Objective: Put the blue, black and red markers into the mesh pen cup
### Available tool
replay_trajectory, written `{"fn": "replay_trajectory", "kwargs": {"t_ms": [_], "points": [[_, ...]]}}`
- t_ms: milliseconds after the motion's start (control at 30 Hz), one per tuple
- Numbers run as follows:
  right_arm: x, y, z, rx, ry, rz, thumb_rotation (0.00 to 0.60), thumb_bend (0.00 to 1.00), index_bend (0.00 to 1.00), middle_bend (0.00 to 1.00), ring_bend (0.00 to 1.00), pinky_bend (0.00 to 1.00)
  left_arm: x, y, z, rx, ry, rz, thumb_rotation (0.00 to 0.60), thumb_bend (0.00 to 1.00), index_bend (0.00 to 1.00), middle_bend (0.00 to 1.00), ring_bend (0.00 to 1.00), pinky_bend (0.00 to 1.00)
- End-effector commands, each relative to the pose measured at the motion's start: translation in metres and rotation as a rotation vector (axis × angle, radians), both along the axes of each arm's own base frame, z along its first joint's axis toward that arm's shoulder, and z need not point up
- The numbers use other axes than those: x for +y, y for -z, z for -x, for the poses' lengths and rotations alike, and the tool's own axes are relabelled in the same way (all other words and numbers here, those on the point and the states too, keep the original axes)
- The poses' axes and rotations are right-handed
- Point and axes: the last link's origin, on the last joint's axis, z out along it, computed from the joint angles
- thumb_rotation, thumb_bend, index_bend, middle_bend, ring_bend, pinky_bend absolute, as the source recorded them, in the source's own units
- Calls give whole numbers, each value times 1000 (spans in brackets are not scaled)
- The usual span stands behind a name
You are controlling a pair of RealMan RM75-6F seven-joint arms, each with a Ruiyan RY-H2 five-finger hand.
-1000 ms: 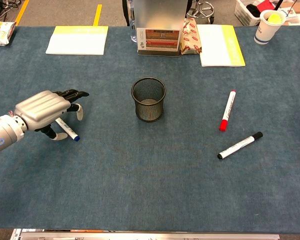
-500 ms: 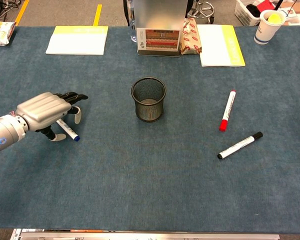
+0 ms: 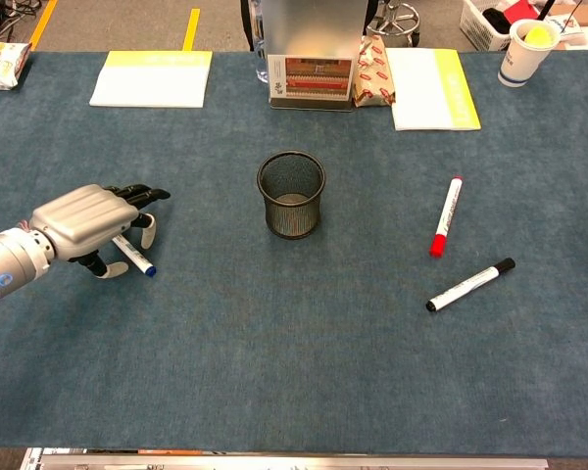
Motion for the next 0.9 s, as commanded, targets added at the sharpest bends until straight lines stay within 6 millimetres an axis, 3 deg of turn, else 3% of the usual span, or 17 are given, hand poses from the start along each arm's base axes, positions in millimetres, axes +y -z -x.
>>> {"fn": "replay_trajectory", "kwargs": {"t_ms": [33, 600, 900], "points": [[0, 0, 0, 0, 0, 0, 600, 447, 511, 328, 288, 501, -1, 0, 0, -1, 3, -1, 600, 290, 439, 0, 0, 206], [0, 0, 0, 2, 1, 0, 600, 447, 511, 329, 288, 501, -3, 0, 6, 6, -7, 0, 600, 307, 454, 0, 0, 206], [0, 0, 0, 2, 0, 0, 600, 446, 511, 329, 288, 501, -4, 0, 7, 7, -9, -6, 600, 329, 530, 0, 0, 206]]}}
